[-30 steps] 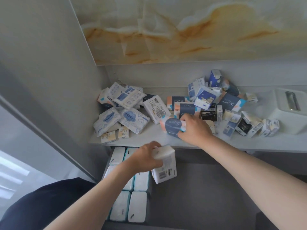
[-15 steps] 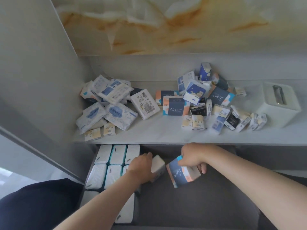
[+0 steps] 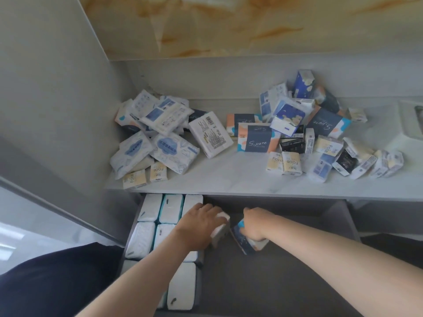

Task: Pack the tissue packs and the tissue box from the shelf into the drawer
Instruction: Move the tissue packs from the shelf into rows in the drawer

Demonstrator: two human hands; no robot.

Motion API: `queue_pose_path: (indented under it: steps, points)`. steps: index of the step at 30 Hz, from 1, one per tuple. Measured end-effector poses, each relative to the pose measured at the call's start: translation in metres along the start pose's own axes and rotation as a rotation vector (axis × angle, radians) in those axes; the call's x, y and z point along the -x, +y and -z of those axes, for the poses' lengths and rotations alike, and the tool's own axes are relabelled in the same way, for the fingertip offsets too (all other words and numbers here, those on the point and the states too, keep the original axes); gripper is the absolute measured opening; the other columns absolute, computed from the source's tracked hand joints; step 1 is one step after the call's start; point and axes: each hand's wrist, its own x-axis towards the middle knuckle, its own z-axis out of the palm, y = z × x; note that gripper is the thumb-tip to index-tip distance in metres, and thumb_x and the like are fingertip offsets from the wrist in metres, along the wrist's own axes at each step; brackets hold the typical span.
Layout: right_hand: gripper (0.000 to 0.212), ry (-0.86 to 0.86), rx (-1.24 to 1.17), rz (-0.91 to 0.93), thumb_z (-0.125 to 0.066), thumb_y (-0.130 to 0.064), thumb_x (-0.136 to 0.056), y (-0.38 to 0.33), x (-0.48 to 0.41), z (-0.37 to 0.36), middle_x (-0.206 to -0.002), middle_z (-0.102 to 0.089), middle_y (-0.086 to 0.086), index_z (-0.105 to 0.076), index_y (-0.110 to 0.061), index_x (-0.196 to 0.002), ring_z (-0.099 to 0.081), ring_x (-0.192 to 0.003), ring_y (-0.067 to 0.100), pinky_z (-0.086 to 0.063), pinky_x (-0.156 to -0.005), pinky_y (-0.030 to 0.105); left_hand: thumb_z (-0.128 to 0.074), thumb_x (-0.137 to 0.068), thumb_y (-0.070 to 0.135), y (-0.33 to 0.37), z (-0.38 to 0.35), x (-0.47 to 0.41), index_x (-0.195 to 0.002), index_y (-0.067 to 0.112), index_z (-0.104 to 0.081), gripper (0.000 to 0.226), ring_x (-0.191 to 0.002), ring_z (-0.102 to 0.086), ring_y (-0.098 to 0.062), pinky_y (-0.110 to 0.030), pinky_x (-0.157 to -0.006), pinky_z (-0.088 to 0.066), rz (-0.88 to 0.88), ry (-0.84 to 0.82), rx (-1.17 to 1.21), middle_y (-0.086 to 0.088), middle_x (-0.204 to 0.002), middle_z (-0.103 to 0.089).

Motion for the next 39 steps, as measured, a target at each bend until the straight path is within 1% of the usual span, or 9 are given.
queue_pose_path:
  steps: [3,9,13,20,23,27,31,34,39]
  points:
    - [0.066,0.013,-0.016,-0.004,-0.055,-0.045,-0.095,-0.002,-0.006,-0.005,-0.128,-0.059,0.012,-0.035,-0.009,-0.147,-0.061,-0.105,0.029,-0.053,-0.080,0.034,-0.052,-0.092,0.027,-0.001,-0.006,0.006,-0.145,0.033,-0.041,0.055,-0.144,-0.024,-0.029,-0.045,-0.119,-0.014,-0.100,-0.043,-0.066,-0.005,-0.160,-0.024]
    - [0.072,0.008,-0.046,-0.038,-0.060,-0.052,-0.091,0.000,-0.005,-0.018,-0.132,-0.056,0.012,-0.037,-0.009,-0.143,-0.059,-0.113,0.032,-0.046,-0.078,0.031,-0.047,-0.098,0.028,0.005,-0.003,-0.015,-0.145,0.023,-0.039,0.048,-0.125,-0.039,-0.033,-0.044,-0.108,-0.024,0.168,-0.037,-0.130,-0.014,-0.143,-0.040]
    - [0.077,-0.007,-0.094,-0.029,-0.067,-0.051,-0.084,0.005,0.000,-0.020,-0.131,-0.057,0.011,-0.035,-0.011,-0.142,-0.058,-0.114,0.031,-0.044,-0.078,0.030,-0.051,-0.093,0.024,0.012,-0.005,-0.021,-0.140,0.021,-0.044,0.048,-0.125,-0.039,-0.033,-0.042,-0.108,-0.025,0.226,-0.034,-0.056,-0.014,-0.141,-0.038]
    - [0.066,0.014,-0.062,-0.087,-0.069,-0.022,-0.084,0.004,0.000,-0.016,-0.117,-0.061,0.013,-0.031,-0.011,-0.138,-0.063,-0.095,0.031,-0.046,-0.059,0.029,-0.065,-0.082,0.023,0.007,-0.008,-0.021,-0.140,0.026,-0.038,0.064,-0.124,-0.044,-0.028,-0.040,-0.111,-0.020,0.226,-0.049,0.028,-0.008,-0.138,-0.038]
    - [0.068,0.077,-0.144,-0.128,-0.064,-0.019,-0.086,0.007,0.000,-0.015,-0.119,-0.061,0.013,-0.027,-0.010,-0.143,-0.061,-0.094,0.029,-0.048,-0.064,0.030,-0.068,-0.081,0.040,0.007,-0.007,-0.023,-0.149,0.021,-0.027,0.082,-0.127,-0.044,-0.025,-0.039,-0.112,-0.018,0.247,-0.029,0.069,-0.005,-0.140,-0.038]
    - [0.070,0.102,-0.192,-0.163,-0.066,-0.025,-0.087,0.014,-0.001,-0.019,-0.128,-0.059,0.011,-0.030,-0.007,-0.144,-0.061,-0.111,0.029,-0.048,-0.076,0.029,-0.061,-0.072,0.070,0.008,-0.007,-0.026,-0.143,0.020,-0.038,0.090,-0.125,-0.039,-0.026,-0.039,-0.114,-0.016,0.238,-0.027,0.098,-0.005,-0.136,-0.039]
    - [0.056,0.132,-0.215,-0.147,-0.066,-0.035,-0.090,0.020,-0.002,-0.020,-0.130,-0.059,0.009,-0.044,-0.009,-0.134,-0.060,-0.115,0.028,-0.045,-0.080,0.030,-0.057,-0.068,0.077,0.014,-0.005,-0.028,-0.127,0.017,-0.047,0.084,-0.118,-0.047,-0.024,-0.036,-0.113,-0.018,0.315,0.003,0.129,-0.004,-0.125,-0.052]
    - [0.059,0.216,-0.247,-0.119,-0.064,-0.045,-0.091,0.017,-0.005,-0.015,-0.129,-0.059,0.009,-0.042,-0.012,-0.135,-0.060,-0.113,0.029,-0.044,-0.077,0.030,-0.047,-0.073,0.079,0.019,-0.001,-0.027,-0.119,0.016,-0.048,0.078,-0.119,-0.046,-0.026,-0.041,-0.116,-0.012,0.401,0.065,0.086,-0.006,-0.121,-0.054]
    - [0.066,0.177,-0.251,-0.081,-0.059,-0.043,-0.094,0.007,-0.013,-0.012,-0.133,-0.056,0.011,-0.030,-0.015,-0.147,-0.060,-0.114,0.030,-0.051,-0.081,0.034,-0.055,-0.072,0.073,0.016,-0.004,-0.022,-0.130,0.013,-0.048,0.084,-0.125,-0.040,-0.027,-0.043,-0.118,-0.012,0.265,-0.004,0.066,-0.007,-0.132,-0.047]
